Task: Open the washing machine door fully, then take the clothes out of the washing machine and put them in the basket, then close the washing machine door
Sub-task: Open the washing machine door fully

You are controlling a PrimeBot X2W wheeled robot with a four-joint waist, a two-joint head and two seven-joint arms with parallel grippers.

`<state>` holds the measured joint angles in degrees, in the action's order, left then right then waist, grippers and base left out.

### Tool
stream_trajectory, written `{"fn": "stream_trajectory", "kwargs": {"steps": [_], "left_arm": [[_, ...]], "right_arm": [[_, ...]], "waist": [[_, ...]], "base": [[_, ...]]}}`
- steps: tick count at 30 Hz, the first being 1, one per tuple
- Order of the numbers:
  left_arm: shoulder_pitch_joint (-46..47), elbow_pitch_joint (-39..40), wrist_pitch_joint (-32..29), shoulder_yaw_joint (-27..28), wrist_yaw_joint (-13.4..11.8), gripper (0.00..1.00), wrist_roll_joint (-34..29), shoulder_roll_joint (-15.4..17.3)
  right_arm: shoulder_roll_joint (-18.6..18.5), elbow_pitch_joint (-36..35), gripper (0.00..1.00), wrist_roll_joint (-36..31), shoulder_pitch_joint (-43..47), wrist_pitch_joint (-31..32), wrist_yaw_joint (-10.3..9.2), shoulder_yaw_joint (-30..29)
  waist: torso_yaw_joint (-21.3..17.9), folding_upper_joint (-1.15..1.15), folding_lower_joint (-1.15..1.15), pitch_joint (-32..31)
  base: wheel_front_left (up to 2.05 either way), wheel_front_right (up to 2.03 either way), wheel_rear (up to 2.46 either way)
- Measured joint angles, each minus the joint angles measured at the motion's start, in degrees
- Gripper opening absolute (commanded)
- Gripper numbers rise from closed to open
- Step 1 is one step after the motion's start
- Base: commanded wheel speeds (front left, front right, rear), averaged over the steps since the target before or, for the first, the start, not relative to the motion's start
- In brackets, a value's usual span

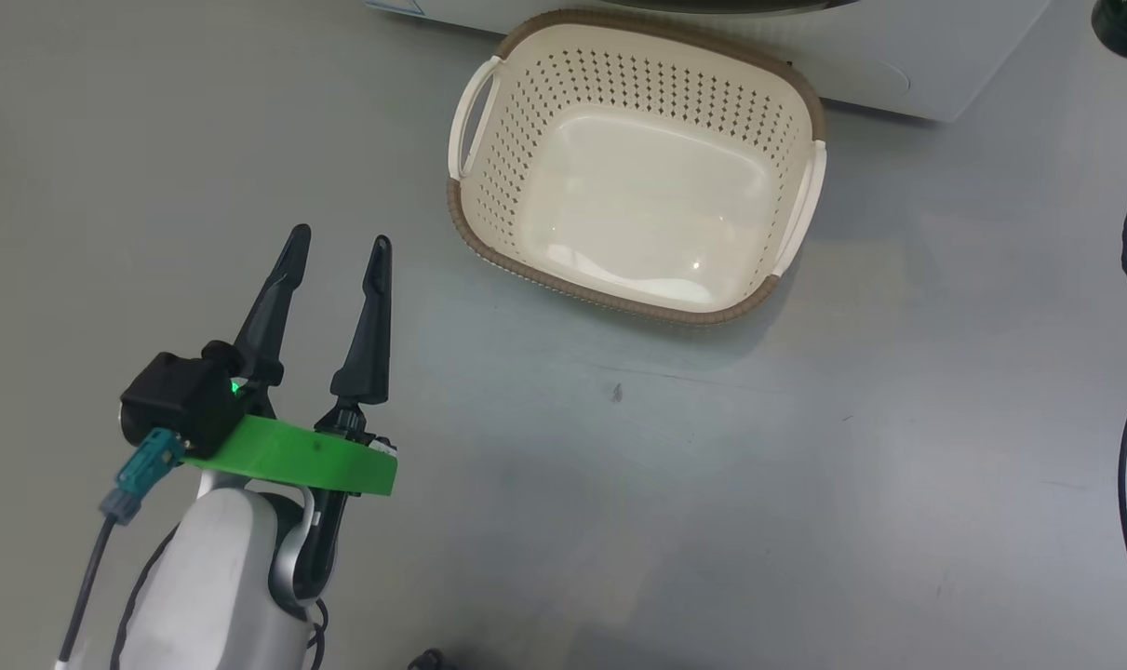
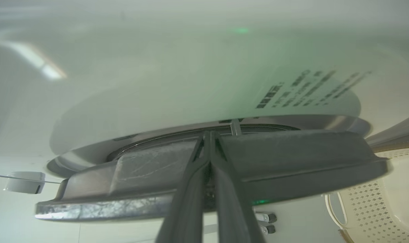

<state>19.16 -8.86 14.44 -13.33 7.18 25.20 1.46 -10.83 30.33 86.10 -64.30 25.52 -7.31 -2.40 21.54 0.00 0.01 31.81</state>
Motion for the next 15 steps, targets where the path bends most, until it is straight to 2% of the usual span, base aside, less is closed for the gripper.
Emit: {"fn": "stream_trajectory", "kwargs": {"steps": [15], "left_arm": [[0.22,-0.10,0.00,-0.15,0.01,1.00,-0.01,-0.04]], "right_arm": [[-0.88,7.10,0.00,1.21,-5.71,3.45,0.02,-0.14]], "waist": [[1.19,0.00,0.00,0.28]], "base": [[0.00,0.00,0.00]]}}
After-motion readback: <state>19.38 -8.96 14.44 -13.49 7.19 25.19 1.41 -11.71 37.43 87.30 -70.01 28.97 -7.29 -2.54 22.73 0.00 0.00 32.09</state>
